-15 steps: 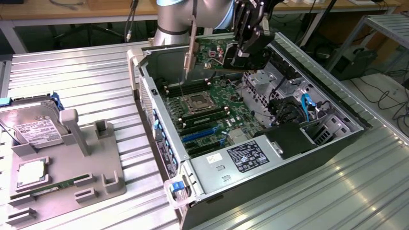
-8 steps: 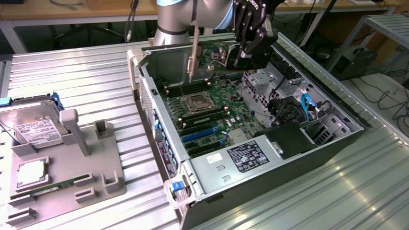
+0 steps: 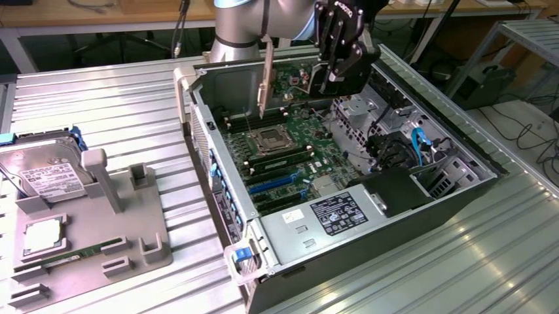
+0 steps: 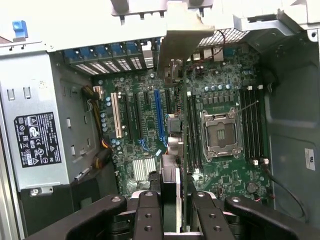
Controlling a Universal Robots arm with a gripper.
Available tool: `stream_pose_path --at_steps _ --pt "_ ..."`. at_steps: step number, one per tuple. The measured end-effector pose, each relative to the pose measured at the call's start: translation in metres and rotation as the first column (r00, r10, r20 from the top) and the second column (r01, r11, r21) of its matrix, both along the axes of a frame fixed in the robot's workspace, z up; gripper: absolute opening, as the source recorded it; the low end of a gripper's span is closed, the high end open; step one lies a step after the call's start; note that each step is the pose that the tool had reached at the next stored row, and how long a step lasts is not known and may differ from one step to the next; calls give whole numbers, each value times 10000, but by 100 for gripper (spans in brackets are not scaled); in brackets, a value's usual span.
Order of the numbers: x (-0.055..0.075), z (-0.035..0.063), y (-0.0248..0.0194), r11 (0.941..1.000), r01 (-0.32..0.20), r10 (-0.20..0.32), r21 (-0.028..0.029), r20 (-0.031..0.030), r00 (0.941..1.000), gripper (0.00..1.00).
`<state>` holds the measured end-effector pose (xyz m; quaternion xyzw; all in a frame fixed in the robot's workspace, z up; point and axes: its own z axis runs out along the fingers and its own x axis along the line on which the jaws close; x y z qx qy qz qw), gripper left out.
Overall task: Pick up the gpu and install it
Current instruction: 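Insert the gpu into the slot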
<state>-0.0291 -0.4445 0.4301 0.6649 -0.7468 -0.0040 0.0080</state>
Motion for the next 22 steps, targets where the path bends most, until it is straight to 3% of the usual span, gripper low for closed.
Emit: stream_pose_path --at_steps 22 --pt "0 -41 0 9998 -215 215 -1 -2 9998 28"
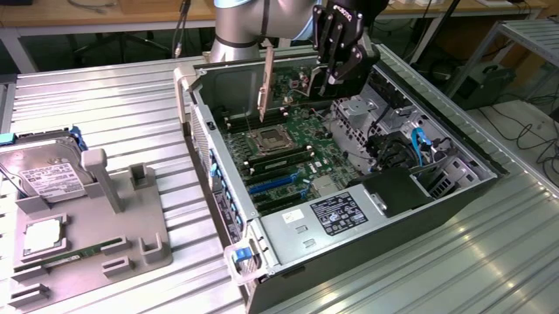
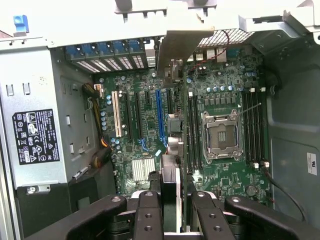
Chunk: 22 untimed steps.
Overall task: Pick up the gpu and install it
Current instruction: 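Insert the gpu into the slot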
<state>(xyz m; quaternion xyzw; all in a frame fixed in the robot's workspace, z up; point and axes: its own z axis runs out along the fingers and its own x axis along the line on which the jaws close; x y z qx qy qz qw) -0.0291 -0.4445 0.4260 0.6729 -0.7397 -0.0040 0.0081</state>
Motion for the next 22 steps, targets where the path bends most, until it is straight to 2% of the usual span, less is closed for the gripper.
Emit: stream_pose_path --at_steps 13,22 --pt "0 -33 0 10000 0 0 2 1 10000 28" --pt "0 -77 0 10000 -2 2 32 -1 10000 28"
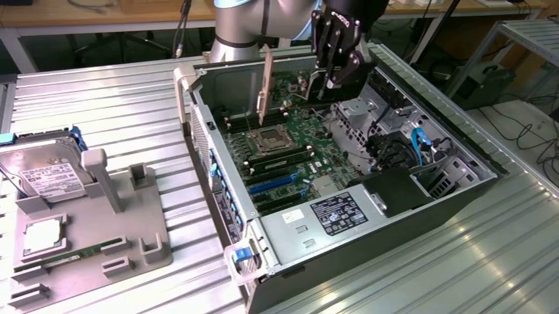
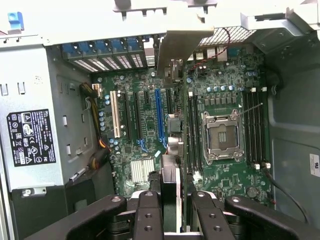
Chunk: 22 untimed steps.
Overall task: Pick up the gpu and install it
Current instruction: 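Insert the gpu into the slot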
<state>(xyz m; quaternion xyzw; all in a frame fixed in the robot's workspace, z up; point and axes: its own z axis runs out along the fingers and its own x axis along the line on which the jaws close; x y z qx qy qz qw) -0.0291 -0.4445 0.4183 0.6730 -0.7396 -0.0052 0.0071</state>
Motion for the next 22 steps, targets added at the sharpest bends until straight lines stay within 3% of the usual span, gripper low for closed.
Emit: stream_pose_path --at_steps 22 --pt "0 -82 0 10000 -9 9 8 -3 10000 28"
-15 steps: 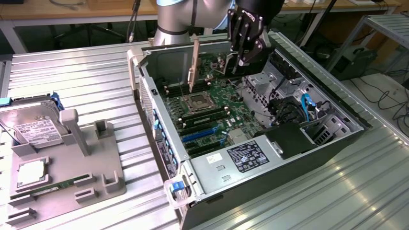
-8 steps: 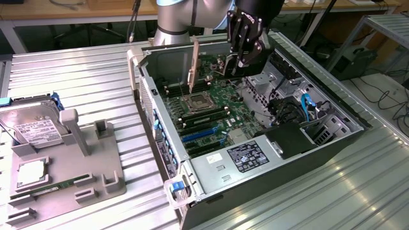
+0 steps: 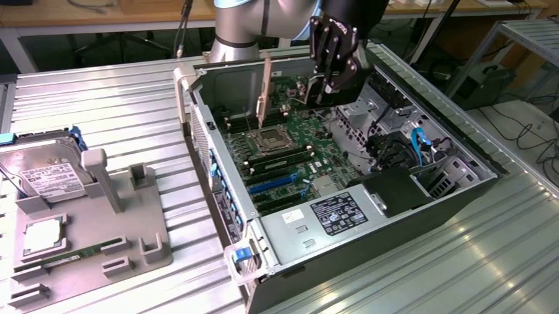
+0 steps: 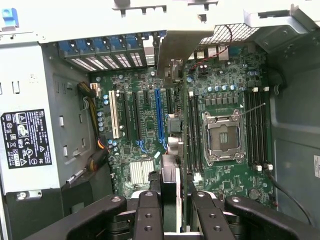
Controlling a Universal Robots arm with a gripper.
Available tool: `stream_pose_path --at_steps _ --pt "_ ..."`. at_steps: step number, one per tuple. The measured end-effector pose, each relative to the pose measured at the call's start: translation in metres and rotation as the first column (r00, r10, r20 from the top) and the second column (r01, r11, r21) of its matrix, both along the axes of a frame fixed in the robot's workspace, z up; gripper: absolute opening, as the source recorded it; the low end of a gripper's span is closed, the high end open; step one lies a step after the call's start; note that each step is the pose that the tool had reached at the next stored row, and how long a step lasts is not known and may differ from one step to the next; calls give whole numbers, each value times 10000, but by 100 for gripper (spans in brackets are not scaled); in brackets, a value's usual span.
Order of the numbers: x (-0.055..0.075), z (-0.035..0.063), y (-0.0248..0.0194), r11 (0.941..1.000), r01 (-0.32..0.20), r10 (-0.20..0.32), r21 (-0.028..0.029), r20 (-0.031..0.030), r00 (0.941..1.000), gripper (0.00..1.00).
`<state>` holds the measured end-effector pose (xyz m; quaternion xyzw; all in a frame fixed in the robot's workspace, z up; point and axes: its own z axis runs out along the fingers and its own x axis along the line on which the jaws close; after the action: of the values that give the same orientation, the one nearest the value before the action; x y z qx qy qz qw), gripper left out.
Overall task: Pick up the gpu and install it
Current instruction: 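Insert the gpu into the slot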
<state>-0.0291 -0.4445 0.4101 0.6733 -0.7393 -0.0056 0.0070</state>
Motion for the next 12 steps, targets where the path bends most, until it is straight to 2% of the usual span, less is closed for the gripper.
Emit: stream_pose_path --at_steps 12 --pt "0 -20 -1 10000 0 0 1 0 10000 28"
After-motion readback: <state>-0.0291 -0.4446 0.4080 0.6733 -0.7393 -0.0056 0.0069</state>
